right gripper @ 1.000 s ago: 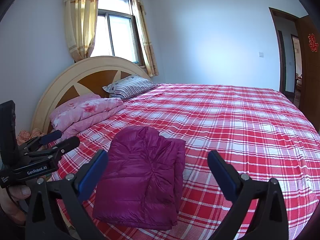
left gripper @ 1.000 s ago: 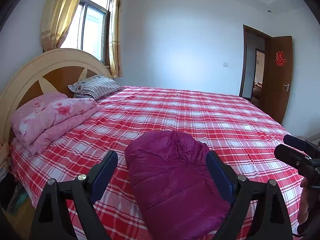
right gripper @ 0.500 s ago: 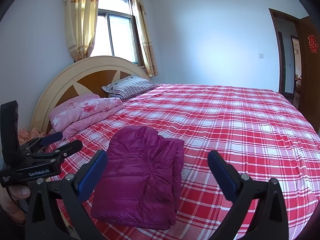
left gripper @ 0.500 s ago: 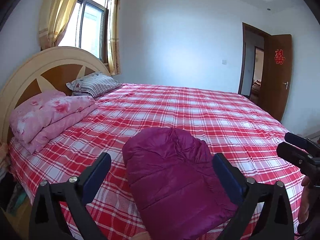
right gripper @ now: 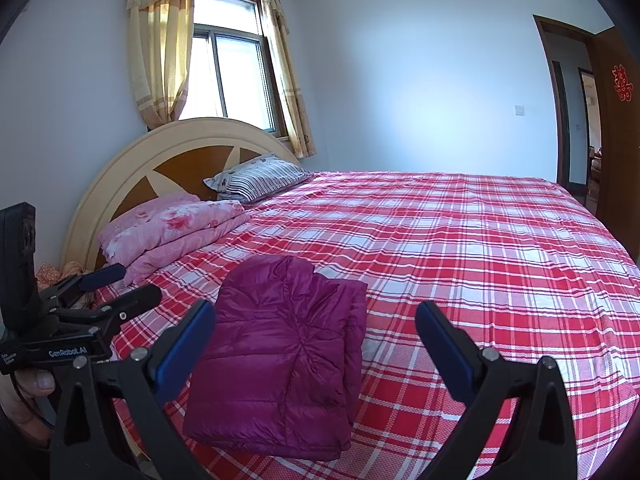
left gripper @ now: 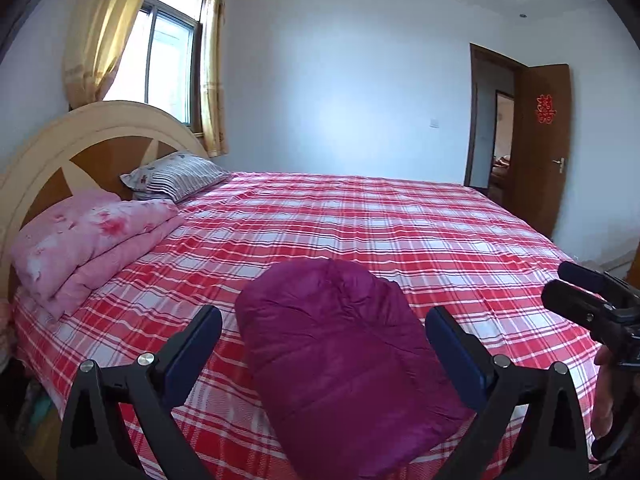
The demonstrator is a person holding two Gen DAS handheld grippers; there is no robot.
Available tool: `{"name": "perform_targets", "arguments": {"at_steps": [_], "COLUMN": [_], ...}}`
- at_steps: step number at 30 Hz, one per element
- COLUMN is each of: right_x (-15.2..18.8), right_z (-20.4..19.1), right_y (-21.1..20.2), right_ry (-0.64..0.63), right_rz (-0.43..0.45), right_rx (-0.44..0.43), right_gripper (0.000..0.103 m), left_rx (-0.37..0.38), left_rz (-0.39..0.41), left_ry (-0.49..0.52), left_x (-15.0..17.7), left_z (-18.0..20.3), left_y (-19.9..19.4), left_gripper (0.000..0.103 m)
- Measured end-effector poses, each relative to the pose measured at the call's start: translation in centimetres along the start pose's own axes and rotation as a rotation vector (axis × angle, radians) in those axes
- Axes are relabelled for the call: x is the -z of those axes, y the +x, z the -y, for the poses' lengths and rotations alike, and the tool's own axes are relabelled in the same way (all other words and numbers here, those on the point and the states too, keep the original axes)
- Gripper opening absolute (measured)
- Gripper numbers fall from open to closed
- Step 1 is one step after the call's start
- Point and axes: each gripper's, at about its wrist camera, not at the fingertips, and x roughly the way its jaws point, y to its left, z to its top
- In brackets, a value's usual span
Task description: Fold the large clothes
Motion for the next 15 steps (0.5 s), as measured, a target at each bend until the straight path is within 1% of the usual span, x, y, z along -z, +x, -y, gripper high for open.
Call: {"name": "perform_targets", "arguments": {"at_steps": [2,5,10,15], "right_x": [0.0,0.1,0.3,0.3], "right_z": [0.0,0.0,-0.1,-0.2], "right_y": [0.0,0.1,0.2,0.3], "right_ry": [0.003,0.004,0.001,0.0], "right_rz": [-0.002,-0.005,-0.012,-0.015], "right_rx": [-0.001,0.0,-0.002,0.0], "right_gripper": [0.102,0.102,0.102,0.102], "left_rx": [-0.02,-0.07,-0.069,-0.08], "left_rz": [0.006,0.023,0.039,0.045], "left_ry": [-0.008,-0.023,-0.062,-0.069], "left_x": [0.0,-0.1,0.1,0.3], "left_z": [-0.2,-0.7,-1.8,-2.5], "left_y": [-0.2,-0.3,-0.2,0.1], "left_gripper": [0.102,0.102,0.102,0.102]}}
